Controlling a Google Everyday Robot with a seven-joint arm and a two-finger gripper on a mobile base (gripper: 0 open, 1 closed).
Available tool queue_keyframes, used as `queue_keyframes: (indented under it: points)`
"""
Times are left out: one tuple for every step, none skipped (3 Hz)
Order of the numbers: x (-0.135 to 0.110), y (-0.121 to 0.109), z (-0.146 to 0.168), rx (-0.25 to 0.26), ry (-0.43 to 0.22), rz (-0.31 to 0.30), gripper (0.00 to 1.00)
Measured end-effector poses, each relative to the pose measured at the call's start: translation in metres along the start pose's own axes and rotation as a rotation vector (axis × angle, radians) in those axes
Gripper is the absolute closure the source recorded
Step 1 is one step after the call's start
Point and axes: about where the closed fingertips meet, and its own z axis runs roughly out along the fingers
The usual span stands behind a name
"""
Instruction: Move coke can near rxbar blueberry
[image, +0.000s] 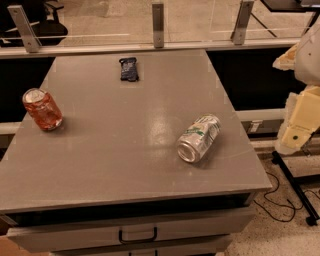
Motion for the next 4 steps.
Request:
queue_keyframes:
  points:
    - [0.000, 0.000, 0.000, 0.000, 0.000, 0.000, 0.00]
    - [-0.009, -0.008, 0.005, 0.004, -0.037, -0.012, 0.00]
    - [-0.042, -0.035, 0.034, 0.010, -0.097, -0.012, 0.00]
    - [-0.101, -0.073, 0.069, 0.039, -0.194, 0.000, 0.00]
